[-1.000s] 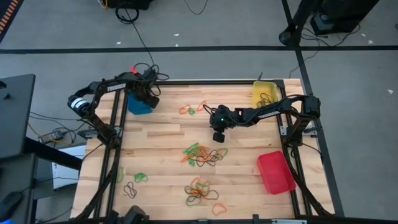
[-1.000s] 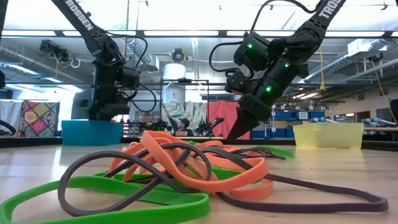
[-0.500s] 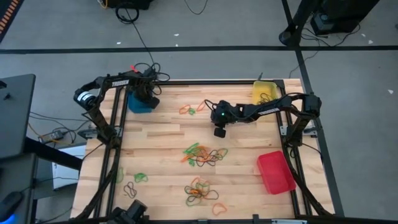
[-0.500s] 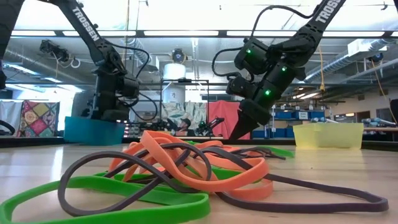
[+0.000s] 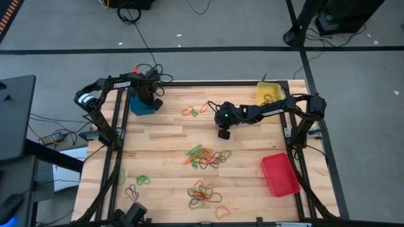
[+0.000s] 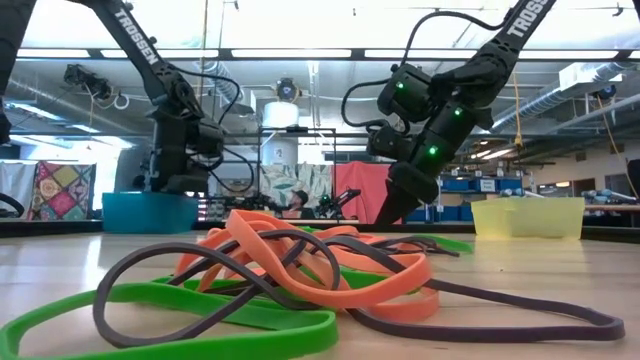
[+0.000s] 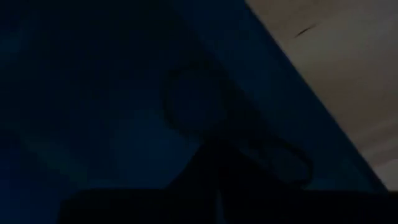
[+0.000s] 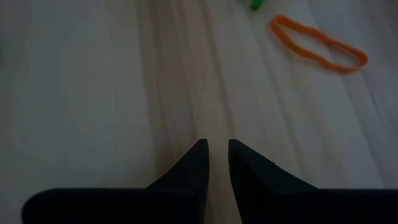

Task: Sort rubber bands into baskets
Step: Put the brown rubber band into the yellow bin

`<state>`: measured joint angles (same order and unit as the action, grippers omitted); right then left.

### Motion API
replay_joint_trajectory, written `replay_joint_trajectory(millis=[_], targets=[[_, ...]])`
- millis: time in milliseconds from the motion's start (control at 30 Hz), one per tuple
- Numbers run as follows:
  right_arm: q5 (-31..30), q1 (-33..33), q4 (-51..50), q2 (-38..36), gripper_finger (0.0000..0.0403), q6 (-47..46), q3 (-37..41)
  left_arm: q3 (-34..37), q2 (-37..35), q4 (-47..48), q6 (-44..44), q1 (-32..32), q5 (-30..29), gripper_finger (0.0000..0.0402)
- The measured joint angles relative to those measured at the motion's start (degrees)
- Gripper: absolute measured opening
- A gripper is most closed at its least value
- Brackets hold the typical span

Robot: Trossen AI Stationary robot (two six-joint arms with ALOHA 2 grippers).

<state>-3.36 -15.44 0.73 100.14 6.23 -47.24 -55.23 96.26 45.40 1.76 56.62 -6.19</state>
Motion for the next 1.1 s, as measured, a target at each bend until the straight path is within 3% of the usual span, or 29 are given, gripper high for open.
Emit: replay_joint_trajectory(millis=[333, 467, 733, 1100], targets=[[0.0, 0.0, 0.7, 0.0, 0.0075, -0.3, 0.0, -7.5, -14.6, 8.2, 1.4, -0.9, -1.7, 0.0001], [0.0, 0.0, 1.0, 0.0, 0.0075, -0.3, 0.0, -7.4, -16.4, 9.4, 1.7, -1.6, -1.6, 0.0001], [0.0, 0.0, 0.9, 0.0, 0.0075, -0.2, 0.0, -4.2, -11.6, 9.7, 4.3, -1.6, -1.2, 0.0017], [0.0, 0.0, -1.7, 0.0, 0.0075, 0.1, 0.0, -2.4, -0.6, 4.0, 6.4, -1.5, -2.1, 0.0114]])
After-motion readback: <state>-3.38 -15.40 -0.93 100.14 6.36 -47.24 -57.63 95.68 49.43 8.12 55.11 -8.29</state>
